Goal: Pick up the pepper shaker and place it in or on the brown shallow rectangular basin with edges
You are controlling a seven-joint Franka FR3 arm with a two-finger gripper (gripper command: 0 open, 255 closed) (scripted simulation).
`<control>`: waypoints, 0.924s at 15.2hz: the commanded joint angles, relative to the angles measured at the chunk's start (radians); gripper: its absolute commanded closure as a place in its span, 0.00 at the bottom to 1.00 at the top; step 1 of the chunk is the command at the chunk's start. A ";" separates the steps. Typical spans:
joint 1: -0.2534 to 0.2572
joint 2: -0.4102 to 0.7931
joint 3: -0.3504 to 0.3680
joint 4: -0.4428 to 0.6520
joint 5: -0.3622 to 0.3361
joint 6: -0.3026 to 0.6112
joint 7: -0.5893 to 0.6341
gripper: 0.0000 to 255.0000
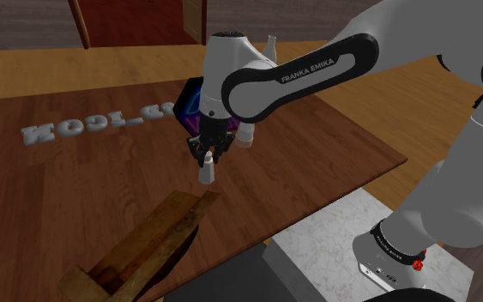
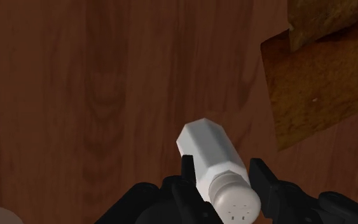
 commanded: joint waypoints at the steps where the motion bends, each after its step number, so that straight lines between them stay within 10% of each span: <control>1: -0.002 -0.012 0.001 0.010 0.005 -0.022 -0.002 1.00; 14: -0.010 -0.076 0.005 0.113 0.029 -0.184 -0.004 1.00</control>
